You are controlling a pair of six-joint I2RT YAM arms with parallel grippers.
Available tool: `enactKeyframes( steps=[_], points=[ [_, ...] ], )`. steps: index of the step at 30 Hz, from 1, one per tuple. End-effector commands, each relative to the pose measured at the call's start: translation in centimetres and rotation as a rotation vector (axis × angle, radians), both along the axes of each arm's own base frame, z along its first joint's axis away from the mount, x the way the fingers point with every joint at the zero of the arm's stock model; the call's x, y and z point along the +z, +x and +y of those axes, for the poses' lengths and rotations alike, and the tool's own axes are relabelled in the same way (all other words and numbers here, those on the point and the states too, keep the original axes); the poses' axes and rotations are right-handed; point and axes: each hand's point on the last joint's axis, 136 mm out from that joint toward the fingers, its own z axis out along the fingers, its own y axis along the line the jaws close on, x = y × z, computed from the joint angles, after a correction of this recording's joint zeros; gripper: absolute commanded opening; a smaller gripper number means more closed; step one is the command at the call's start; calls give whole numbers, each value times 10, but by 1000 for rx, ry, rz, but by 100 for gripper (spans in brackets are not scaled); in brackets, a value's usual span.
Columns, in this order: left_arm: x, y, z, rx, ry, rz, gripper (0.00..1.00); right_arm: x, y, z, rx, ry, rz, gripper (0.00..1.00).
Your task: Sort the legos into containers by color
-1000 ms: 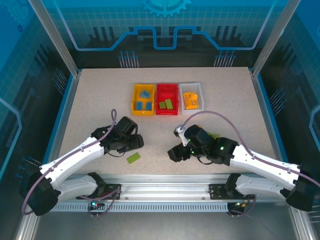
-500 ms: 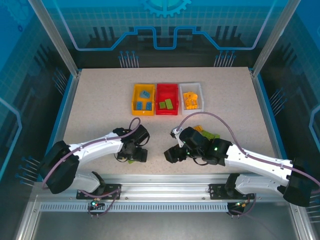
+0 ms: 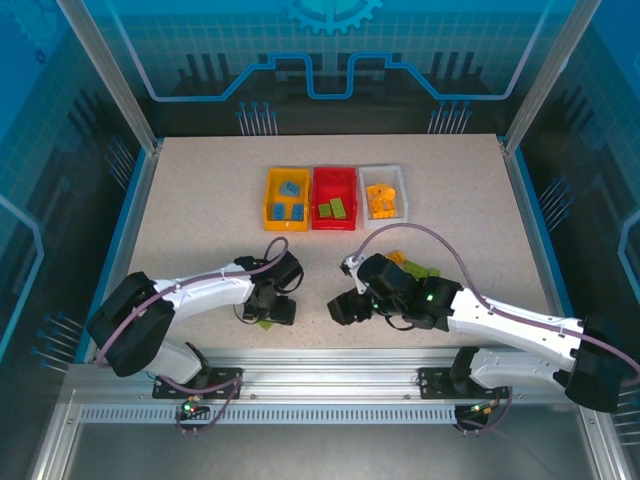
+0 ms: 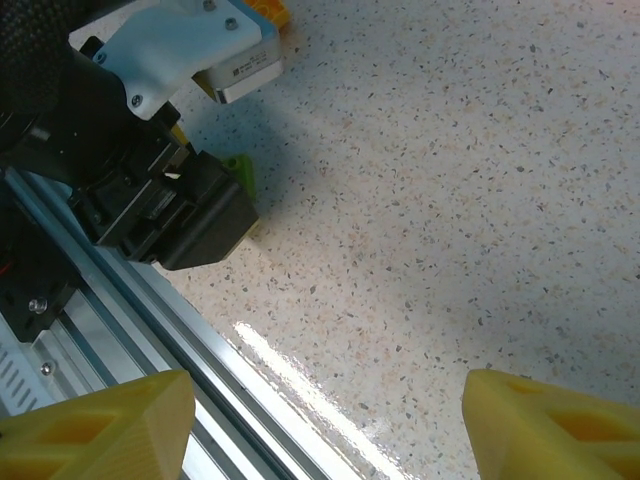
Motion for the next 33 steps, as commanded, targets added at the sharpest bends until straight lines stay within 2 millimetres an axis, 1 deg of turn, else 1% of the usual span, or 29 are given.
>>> enactKeyframes(
  steps=[1,5,8,10,13,16,18,21,24,26,28,31,33],
  points=[
    [0,-7,-13,31,-59,13,64,5,3,5,-14,19,-14,72],
    [-2,-6,-13,54,-34,14,51,9,4,3,-28,29,-19,72],
    [-6,-6,-11,61,-14,13,44,15,3,4,-21,65,-35,72],
    [-8,-5,-10,70,-7,10,41,20,2,6,-9,97,-44,72],
    [-6,0,-10,81,-6,-15,37,24,2,6,-7,142,-50,72],
    [2,6,-12,80,-15,-43,36,25,5,0,-29,161,-50,72],
    [12,11,-15,74,-20,-60,35,26,9,-5,-52,169,-50,72],
    [34,26,-26,56,-43,-104,35,35,20,-17,-99,189,-70,71],
    [62,50,-43,32,-77,-160,36,47,43,-37,-195,215,-92,71],
    [88,75,-60,16,-114,-208,36,57,64,-52,-278,252,-103,70],
    [106,100,-73,8,-147,-245,36,69,85,-63,-349,307,-116,69],
    [130,144,-90,7,-195,-296,36,87,115,-71,-410,365,-145,68],
    [139,173,-98,8,-207,-328,36,97,134,-73,-440,381,-167,67]
  ],
)
